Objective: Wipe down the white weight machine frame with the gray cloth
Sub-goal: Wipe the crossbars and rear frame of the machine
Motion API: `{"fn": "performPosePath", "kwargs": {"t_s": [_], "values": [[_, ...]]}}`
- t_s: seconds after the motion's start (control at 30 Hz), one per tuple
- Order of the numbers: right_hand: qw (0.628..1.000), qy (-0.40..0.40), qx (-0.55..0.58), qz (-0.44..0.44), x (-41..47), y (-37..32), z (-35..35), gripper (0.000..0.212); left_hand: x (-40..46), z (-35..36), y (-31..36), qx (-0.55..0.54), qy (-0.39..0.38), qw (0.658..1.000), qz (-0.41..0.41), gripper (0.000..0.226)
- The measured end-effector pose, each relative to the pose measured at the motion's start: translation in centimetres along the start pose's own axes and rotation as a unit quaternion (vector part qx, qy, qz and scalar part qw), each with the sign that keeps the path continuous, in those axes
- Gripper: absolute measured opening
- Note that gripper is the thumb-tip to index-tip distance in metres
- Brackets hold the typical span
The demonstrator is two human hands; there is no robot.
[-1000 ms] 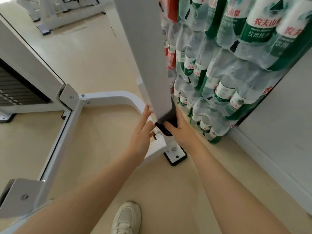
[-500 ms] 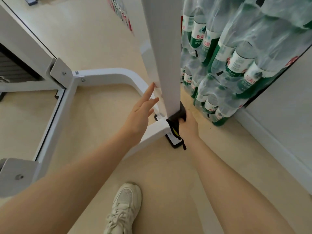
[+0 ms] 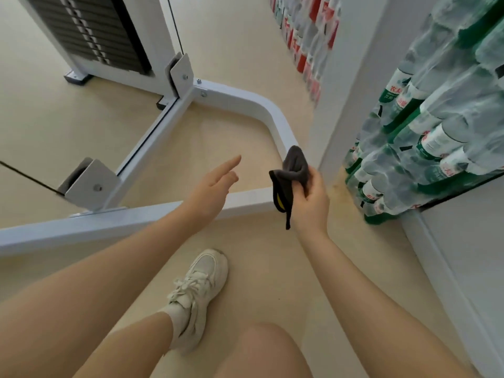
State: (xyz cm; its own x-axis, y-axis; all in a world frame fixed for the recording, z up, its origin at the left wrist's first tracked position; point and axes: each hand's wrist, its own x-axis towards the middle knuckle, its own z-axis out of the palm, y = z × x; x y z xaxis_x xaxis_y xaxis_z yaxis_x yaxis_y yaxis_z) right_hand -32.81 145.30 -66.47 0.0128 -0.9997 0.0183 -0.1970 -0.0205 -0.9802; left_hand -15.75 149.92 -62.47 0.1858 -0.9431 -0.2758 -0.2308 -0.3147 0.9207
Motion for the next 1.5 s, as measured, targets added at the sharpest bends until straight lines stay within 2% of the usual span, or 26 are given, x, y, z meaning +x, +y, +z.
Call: {"fn": "performPosePath", "kwargs": {"t_s": [0.1, 0.2, 0.27, 0.4, 0.57, 0.67, 0.8, 0.93, 1.07, 1.13, 1.23, 1.37, 1.43, 1.5], "values": [[0.996, -0.016, 0.036, 0.078, -0.4, 1.2, 1.5, 0.021, -0.5, -1.2, -2.2, 0.058, 0.0, 0.997, -0.047, 0.042], [0.983, -0.003, 0.048, 0.176, -0.5, 3.2, 2.1, 0.017, 0.6, -1.6, -4.8, 0.199, -0.016, 0.978, -0.062, 0.046], [0.986, 0.008, -0.028, 0.165, -0.3, 4.8, 2.3, 0.017, 1.8, -1.5, -6.8, 0.293, -0.049, 0.954, -0.046, 0.05], [0.981, 0.0, -0.159, 0.111, 1.0, 7.3, 3.6, 0.017, 4.8, -1.6, -11.2, 0.398, -0.078, 0.914, -0.022, 0.057], [0.951, 0.016, -0.301, 0.069, 3.4, 9.6, 5.6, 0.029, 8.2, -2.2, -15.9, 0.515, -0.093, 0.852, 0.002, 0.063], [0.925, 0.031, -0.376, 0.037, 5.0, 11.0, 6.0, 0.032, 10.2, -2.3, -17.8, 0.537, -0.098, 0.838, 0.007, 0.069], [0.891, 0.041, -0.45, 0.041, 6.5, 13.4, 6.2, 0.042, 12.6, -2.0, -19.1, 0.553, -0.111, 0.825, 0.036, 0.069], [0.845, -0.11, -0.517, 0.082, 7.2, 16.1, 7.5, 0.058, 13.9, -2.2, -19.8, 0.53, -0.121, 0.837, 0.052, 0.074], [0.823, -0.243, -0.514, -0.009, 5.6, 16.4, 11.1, 0.065, 14.8, -2.5, -19.6, 0.521, -0.137, 0.841, 0.049, 0.077], [0.818, -0.29, -0.496, -0.017, 4.9, 16.4, 12.0, 0.065, 15.1, -2.5, -19.2, 0.532, -0.15, 0.832, 0.044, 0.078], [0.812, -0.279, -0.513, 0.018, 6.8, 16.6, 10.4, 0.061, 15.2, -2.7, -19.3, 0.526, -0.159, 0.833, 0.058, 0.078], [0.79, -0.188, -0.569, 0.128, 9.2, 16.7, 8.0, 0.058, 15.2, -3.0, -19.8, 0.496, -0.158, 0.85, 0.078, 0.078], [0.789, -0.176, -0.576, 0.121, 8.4, 16.6, 9.3, 0.056, 15.3, -3.0, -19.8, 0.489, -0.16, 0.853, 0.082, 0.078], [0.803, -0.203, -0.556, 0.078, 7.0, 16.5, 10.6, 0.055, 15.2, -3.0, -19.8, 0.493, -0.167, 0.85, 0.084, 0.078]]}}
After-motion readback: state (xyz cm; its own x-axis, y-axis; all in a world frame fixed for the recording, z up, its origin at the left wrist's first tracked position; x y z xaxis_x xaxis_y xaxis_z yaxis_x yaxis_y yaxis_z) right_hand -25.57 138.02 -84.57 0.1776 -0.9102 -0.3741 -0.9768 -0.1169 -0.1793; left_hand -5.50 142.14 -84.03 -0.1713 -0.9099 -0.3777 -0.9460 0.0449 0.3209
